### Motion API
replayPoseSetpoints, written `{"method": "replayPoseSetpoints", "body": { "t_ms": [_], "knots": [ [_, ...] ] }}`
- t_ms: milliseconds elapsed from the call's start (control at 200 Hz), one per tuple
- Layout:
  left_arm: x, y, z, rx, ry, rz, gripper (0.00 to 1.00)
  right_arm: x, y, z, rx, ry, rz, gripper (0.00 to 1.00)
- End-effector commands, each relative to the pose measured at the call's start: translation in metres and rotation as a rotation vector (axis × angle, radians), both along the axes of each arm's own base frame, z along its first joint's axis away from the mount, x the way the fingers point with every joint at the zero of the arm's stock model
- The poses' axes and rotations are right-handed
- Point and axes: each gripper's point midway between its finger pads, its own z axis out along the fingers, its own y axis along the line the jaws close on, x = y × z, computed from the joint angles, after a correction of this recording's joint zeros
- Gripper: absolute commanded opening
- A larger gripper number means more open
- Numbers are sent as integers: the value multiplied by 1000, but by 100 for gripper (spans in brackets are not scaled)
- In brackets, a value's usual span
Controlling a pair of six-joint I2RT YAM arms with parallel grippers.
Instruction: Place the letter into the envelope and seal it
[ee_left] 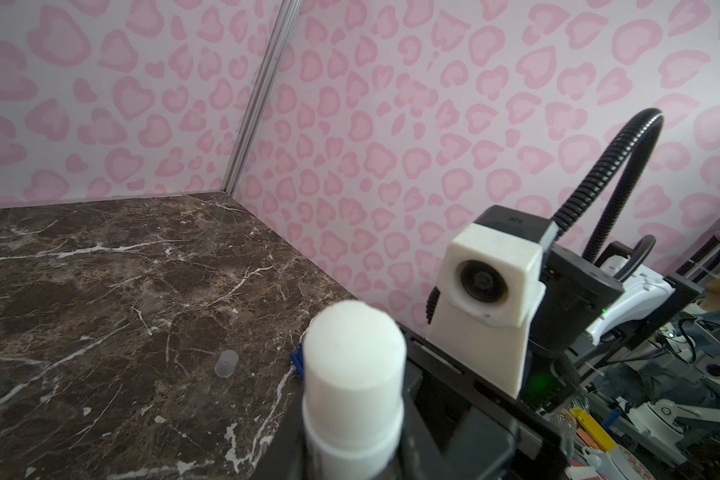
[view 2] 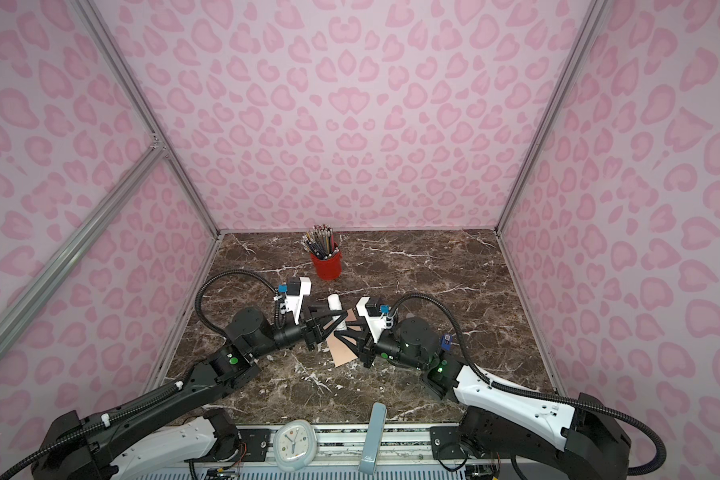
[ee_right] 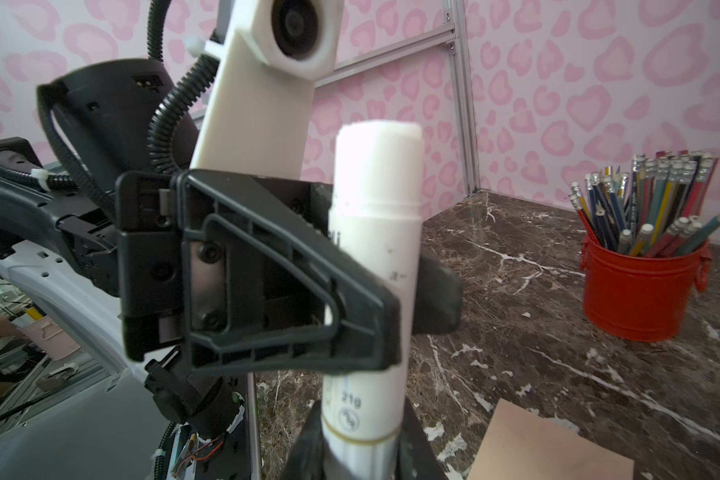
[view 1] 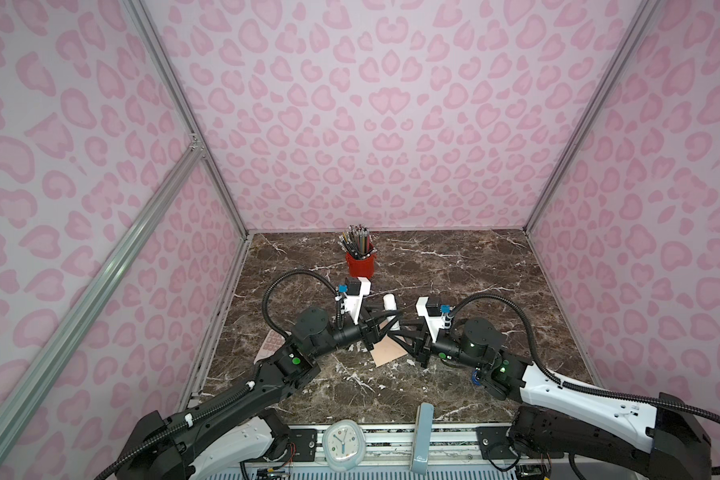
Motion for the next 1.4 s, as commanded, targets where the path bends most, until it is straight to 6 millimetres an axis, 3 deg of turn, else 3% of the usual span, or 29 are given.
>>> {"method": "replayPoseSetpoints", "body": {
  "t_ms": [0,220,610,790,940,1110,1250,1395],
  "knots": [
    [20,12,-20,40,44,142,3,16,-4,26,30,-93,-111,22],
    [39,28,-28,0,54,309,3,31,-6,30,-35,-146,-310,20],
    [54,37,-38,9,65,449,3,18,19,21,-259,-269,-486,22],
    [57,47,-39,4,69,503,4,9,24,13,-268,-267,-450,28],
    [54,52,-34,15,55,515,4,4,8,9,-285,-265,-441,37],
    [47,53,-15,33,15,484,4,-4,-10,0,-309,-259,-358,45],
    [39,48,4,23,-5,399,4,-10,-18,-2,-238,-222,-239,46],
    [19,27,22,-3,-40,150,4,-16,-21,11,-63,-165,-79,46]
  ]
}}
